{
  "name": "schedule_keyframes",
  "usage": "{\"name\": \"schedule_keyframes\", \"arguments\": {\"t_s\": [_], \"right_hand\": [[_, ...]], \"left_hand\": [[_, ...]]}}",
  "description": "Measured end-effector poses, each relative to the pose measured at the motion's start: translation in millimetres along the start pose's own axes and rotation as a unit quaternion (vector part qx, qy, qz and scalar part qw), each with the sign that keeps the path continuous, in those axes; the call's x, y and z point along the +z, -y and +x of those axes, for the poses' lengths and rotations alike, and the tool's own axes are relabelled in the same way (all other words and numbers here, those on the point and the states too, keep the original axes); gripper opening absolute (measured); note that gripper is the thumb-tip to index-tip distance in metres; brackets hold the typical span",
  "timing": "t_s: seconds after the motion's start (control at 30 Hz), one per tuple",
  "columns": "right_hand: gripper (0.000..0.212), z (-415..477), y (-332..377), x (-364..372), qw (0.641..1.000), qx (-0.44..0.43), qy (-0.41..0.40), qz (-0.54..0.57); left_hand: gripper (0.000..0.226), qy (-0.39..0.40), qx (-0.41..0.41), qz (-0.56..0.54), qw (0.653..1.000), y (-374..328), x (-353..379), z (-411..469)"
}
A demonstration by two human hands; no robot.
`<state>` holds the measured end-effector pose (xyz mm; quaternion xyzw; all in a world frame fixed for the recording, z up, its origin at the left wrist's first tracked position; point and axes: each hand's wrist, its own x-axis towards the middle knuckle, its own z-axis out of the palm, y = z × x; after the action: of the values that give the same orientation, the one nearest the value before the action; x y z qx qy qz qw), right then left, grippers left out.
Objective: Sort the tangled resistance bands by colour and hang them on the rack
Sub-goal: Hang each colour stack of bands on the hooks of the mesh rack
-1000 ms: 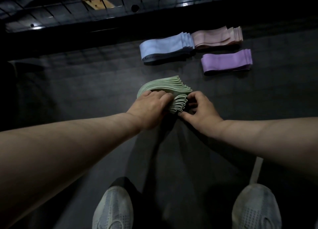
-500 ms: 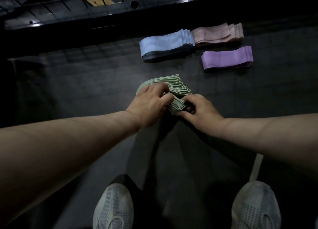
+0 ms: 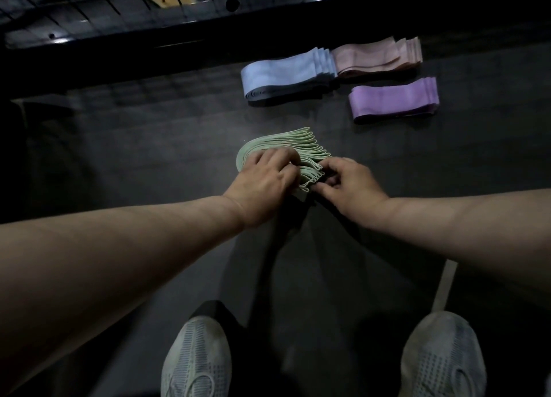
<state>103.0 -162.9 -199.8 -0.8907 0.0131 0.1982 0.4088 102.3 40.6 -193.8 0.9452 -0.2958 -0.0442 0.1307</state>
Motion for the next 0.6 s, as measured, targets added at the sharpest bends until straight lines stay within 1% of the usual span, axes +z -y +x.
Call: {"name": "schedule_keyframes", "arguments": {"t_s": [0.17, 0.27, 0.33, 0.4, 0.5, 0.6], "right_hand": [[0.043, 1, 1, 0, 1.0, -0.012, 0.001, -0.007], [0.043, -1, -3, 2, 1.0, -0.004, 0.007, 0.012], [0.037, -2, -4, 4, 0.998, 0.018, 0.01, 0.064], [0.036, -3, -4, 6, 0.995, 0.039, 0.002, 0.097], [0.035, -1, -4, 7, 0.996, 0.036, -0.019, 0.082], [0.037, -3, -3, 6, 0.998, 0.019, -0.022, 0.052]], "left_hand": [[0.033, 0.014, -0.037, -0.036, 0.999, -4, 1, 2], [0.037, 0.01, -0.032, -0.017, 0.999, -6, 3, 3], [0.03, -0.023, -0.023, 0.021, 0.999, -8, 3, 2], [0.016, -0.073, 0.001, 0.077, 0.994, -8, 6, -2], [0.007, -0.108, 0.022, 0.103, 0.989, -8, 6, -8], [0.008, -0.099, 0.001, 0.095, 0.991, -7, 3, -9]]}}
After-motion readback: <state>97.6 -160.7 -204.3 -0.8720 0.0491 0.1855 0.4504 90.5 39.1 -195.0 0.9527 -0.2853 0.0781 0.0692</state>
